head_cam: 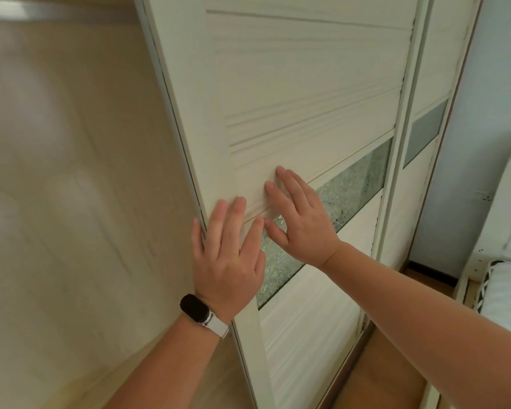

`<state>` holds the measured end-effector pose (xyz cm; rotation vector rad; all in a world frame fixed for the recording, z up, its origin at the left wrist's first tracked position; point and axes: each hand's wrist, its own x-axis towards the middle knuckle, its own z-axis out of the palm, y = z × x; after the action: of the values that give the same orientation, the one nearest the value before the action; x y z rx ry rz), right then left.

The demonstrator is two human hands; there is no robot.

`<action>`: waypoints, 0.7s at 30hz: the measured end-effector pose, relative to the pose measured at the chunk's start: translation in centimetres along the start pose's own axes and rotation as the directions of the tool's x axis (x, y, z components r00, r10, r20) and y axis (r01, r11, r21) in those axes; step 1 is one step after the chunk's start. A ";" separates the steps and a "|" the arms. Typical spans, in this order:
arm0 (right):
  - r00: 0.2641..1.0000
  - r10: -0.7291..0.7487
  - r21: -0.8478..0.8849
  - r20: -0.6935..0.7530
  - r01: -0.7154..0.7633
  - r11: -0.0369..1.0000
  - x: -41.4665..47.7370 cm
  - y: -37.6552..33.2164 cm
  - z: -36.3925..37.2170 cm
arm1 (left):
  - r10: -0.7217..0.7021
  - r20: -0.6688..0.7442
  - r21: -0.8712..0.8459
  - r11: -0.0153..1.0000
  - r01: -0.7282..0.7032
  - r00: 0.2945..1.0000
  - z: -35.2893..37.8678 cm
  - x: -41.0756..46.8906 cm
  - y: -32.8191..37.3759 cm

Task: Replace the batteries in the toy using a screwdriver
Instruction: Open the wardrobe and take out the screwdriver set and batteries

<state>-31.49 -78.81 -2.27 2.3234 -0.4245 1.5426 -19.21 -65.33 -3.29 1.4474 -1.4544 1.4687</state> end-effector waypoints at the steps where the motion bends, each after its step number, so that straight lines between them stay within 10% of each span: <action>1: 1.000 0.012 -0.001 0.016 -0.012 1.000 0.0 -0.2 -0.5 | 0.005 0.013 -0.011 1.000 -0.005 1.000 -0.1 0.0 0.0; 12: 0.963 -0.015 -0.039 0.270 0.027 0.999 -1.4 -4.3 -7.2 | 0.292 0.261 -0.392 0.903 -0.175 0.920 -5.8 -3.8 -4.8; 21: 0.905 -0.020 -0.018 0.426 0.030 0.999 -3.1 -13.7 -9.8 | 0.235 0.432 -0.396 0.917 -0.051 0.871 -11.2 -8.0 -8.7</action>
<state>-35.08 -62.10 -2.88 2.6318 -0.5084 0.9987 -12.40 -50.83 -6.15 1.5337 -2.0519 0.8646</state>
